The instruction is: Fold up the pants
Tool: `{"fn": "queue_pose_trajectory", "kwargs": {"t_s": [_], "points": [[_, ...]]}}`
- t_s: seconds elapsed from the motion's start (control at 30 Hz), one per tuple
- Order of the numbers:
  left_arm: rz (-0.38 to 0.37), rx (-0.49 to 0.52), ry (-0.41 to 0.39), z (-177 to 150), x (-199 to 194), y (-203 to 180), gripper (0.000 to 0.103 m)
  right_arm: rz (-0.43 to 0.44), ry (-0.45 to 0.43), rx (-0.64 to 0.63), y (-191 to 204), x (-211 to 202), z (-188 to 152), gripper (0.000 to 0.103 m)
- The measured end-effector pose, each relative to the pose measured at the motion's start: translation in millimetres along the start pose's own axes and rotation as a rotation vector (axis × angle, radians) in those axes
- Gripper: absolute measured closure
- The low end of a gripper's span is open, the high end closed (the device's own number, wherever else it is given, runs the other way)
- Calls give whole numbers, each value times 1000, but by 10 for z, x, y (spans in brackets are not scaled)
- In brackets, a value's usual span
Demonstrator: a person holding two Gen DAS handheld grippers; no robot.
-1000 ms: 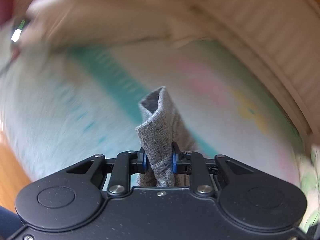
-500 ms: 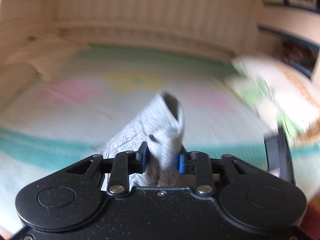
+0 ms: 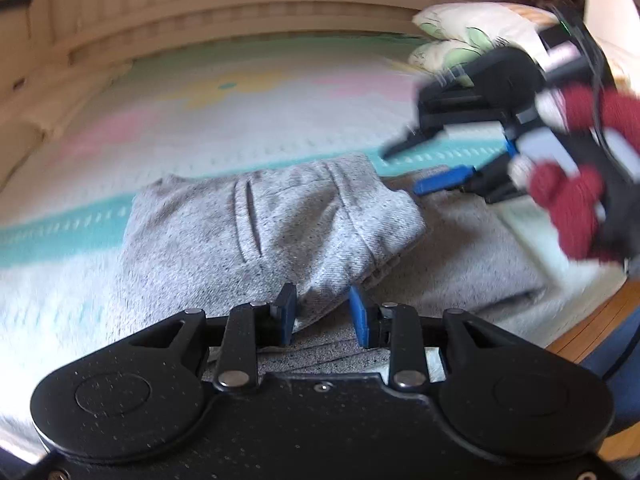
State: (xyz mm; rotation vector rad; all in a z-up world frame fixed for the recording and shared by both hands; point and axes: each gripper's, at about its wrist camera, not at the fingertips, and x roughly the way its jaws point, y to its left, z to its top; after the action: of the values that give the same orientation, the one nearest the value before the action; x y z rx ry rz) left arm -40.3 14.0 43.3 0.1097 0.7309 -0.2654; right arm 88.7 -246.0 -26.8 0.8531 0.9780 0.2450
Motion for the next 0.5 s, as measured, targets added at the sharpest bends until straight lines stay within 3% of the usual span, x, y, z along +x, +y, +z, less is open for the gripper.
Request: {"fn": "queue_pose_trajectory", "kwargs": {"t_s": [0.13,0.23,0.33,0.37,0.4,0.43,0.47,0.5], "points": [[-46,33,-13,-75,-111,-81,62,-11,66,-42,90,230,-7,35],[-90,20,40,-179,-64,-87,62,-83,135,-113,159,341,-142,34],[-112,-2,89,-217,7,-66,62,-97,159,-203,288,411,-207,32],[-109,7,92,-240,11,-75,62,-74,207,-242,358,453,-223,38],[-101,21,88,-245,15,-87,62,-31,254,-273,422,483,-259,64],[-91,30,80,-258,2,-92,62,-31,255,-302,499,485,-304,76],[-85,36,75,-259,3,-96,62,-33,234,-358,590,456,-345,85],[-84,40,72,-261,1,-101,62,-29,215,-422,701,399,-378,88]]}}
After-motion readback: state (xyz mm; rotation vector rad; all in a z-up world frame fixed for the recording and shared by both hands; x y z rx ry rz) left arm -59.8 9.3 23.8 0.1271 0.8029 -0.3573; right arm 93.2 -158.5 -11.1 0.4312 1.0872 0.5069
